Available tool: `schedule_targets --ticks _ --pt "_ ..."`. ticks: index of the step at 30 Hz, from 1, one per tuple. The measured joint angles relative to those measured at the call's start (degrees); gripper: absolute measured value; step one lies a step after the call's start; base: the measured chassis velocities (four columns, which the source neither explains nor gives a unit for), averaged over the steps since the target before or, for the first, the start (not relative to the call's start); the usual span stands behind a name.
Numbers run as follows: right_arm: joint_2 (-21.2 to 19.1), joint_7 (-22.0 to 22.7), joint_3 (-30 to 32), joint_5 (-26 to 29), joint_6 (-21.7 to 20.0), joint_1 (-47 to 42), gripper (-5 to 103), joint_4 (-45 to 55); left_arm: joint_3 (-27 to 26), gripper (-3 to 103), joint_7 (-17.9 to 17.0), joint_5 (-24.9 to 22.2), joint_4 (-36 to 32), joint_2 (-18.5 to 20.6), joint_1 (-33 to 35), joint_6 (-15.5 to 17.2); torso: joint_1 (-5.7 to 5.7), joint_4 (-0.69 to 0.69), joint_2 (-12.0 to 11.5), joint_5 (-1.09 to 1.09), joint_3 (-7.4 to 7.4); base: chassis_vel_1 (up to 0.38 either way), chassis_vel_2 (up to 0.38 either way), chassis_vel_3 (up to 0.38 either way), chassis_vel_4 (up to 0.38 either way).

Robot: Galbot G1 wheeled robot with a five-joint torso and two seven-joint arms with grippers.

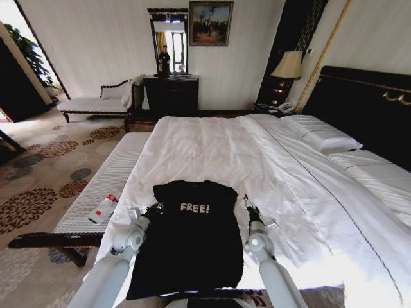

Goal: Fold the clothes on the bed.

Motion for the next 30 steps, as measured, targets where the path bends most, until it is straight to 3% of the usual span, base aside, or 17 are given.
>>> schedule_targets --ticks 8,15,18,21,24,25,30 --pt "0.36 -0.02 -0.12 -0.56 0.06 0.06 100 -0.47 2.55 1 3.61 3.62 -0.66 1.77 0.88 -2.65 0.0 0.0 0.0 0.0 0.0 0.0 0.0 0.0 0.0" --pt "0.32 0.06 -0.13 -0.73 0.06 0.08 100 -0.19 3.08 0 4.1 5.9 -0.16 2.43 1.85 -3.37 0.0 -0.01 0.0 0.0 0.0 0.0 0.0 0.0 0.0" --pt "0.32 0.09 -0.13 -0.84 0.06 -0.06 100 0.02 2.17 16 3.76 5.15 -2.07 2.43 3.15 -2.75 0.0 0.0 0.0 0.0 0.0 0.0 0.0 0.0 0.0" --pt "0.34 0.1 -0.13 -0.93 0.06 -0.2 100 0.06 1.46 22 3.66 4.02 -3.61 2.22 3.99 -2.46 0.0 -0.01 0.0 0.0 0.0 0.0 0.0 0.0 0.0" --pt "0.36 0.1 -0.11 -0.97 0.06 -0.41 100 0.25 0.57 38 3.9 3.41 -5.49 2.12 5.29 -2.5 -0.01 -0.01 0.0 0.0 0.0 0.0 0.0 0.0 0.0" --pt "0.36 0.1 -0.11 -0.97 0.06 -0.41 100 0.25 0.57 38 3.9 3.41 -5.49 2.12 5.29 -2.5 -0.01 -0.01 0.0 0.0 0.0 0.0 0.0 0.0 0.0" --pt "0.28 0.11 -0.05 -0.98 0.06 -0.65 100 0.49 0.25 59 6.42 6.83 -7.03 2.6 7.52 -4.49 -0.01 0.01 0.0 0.0 0.0 0.0 0.0 0.0 0.0"
